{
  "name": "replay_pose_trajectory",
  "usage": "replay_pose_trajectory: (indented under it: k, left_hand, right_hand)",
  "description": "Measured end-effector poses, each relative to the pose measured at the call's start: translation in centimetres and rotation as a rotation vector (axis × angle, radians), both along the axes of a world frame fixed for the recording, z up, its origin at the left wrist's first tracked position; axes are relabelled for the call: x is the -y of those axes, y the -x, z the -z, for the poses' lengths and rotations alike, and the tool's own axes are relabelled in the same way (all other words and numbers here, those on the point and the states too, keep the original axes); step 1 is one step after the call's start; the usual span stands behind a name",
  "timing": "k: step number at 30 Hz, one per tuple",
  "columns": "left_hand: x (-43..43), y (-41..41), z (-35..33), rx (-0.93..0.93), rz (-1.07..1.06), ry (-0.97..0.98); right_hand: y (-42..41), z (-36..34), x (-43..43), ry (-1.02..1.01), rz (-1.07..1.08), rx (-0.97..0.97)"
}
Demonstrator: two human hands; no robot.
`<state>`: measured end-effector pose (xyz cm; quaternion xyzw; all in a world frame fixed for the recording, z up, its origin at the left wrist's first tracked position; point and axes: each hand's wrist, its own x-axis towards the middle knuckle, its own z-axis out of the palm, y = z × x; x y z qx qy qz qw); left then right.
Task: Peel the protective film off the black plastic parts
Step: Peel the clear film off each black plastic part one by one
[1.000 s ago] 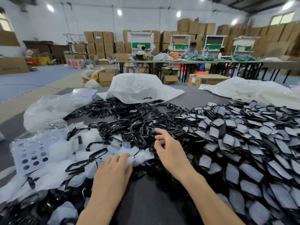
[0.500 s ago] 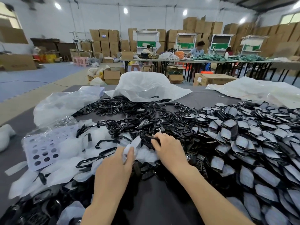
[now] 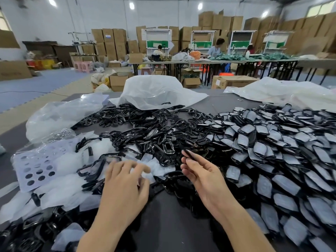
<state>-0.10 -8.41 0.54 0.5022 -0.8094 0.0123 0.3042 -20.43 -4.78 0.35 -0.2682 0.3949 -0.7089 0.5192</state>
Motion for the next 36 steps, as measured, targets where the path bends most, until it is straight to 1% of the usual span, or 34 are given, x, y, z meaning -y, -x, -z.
replay_pose_trajectory:
  k: [2, 4, 7, 10, 13, 15, 19, 22, 24, 26, 27, 29, 31, 33, 36]
  left_hand:
    - [0.1, -0.1, 0.3, 0.153, 0.005, -0.081]
    - [0.3, -0.1, 0.6, 0.292, -0.002, -0.176]
    - [0.3, 0.0, 0.5, 0.339, 0.008, -0.245]
    - [0.4, 0.0, 0.6, 0.39, 0.047, -0.284]
    - [0.4, 0.1, 0.7, 0.408, 0.059, -0.266]
    - [0.3, 0.3, 0.9, 0.403, 0.063, -0.232]
    - [0.2, 0.7, 1.1, 0.282, 0.095, -0.226]
    - [0.0, 0.9, 1.3, 0.281, 0.118, -0.176]
    - [-0.1, 1.1, 1.4, 0.232, 0.149, -0.111]
    - [-0.2, 1.4, 1.4, 0.122, 0.179, -0.1]
    - [-0.2, 1.5, 1.3, 0.025, 0.187, -0.113]
    - [-0.2, 1.7, 0.9, -0.216, 0.184, -0.151]
    - [-0.5, 2.0, 0.5, -0.393, 0.192, -0.185]
    - [-0.7, 2.2, 0.1, -0.488, 0.214, -0.191]
    - [-0.8, 2.2, 0.1, -0.555, 0.227, -0.22]
  right_hand:
    - [-0.1, 0.0, 0.1, 0.0, -0.014, 0.004]
    - [-0.1, 0.2, 0.3, -0.007, -0.012, -0.043]
    - [-0.1, 0.6, 0.4, -0.017, -0.002, -0.148]
    - [0.0, 1.0, 0.4, -0.045, -0.005, -0.35]
    - [-0.1, 1.1, 0.3, -0.056, -0.027, -0.417]
    - [-0.1, 1.1, 0.1, -0.062, -0.05, -0.515]
    - [-0.1, 1.4, -0.3, -0.091, -0.041, -0.791]
    - [-0.4, 1.4, -0.5, -0.086, -0.023, -0.942]
    - [-0.6, 1.3, -0.8, -0.049, -0.011, -1.009]
    - [-0.7, 1.1, -0.9, -0.026, -0.011, -1.079]
    - [-0.8, 1.0, -1.0, -0.025, -0.012, -1.11]
    - [-0.9, 0.7, -1.1, -0.015, -0.016, -1.137]
    - [-0.9, 0.5, -1.3, 0.003, -0.013, -1.139]
    - [-0.8, 0.4, -1.4, 0.003, -0.014, -1.108]
    - [-0.8, 0.5, -1.1, -0.024, -0.012, -1.003]
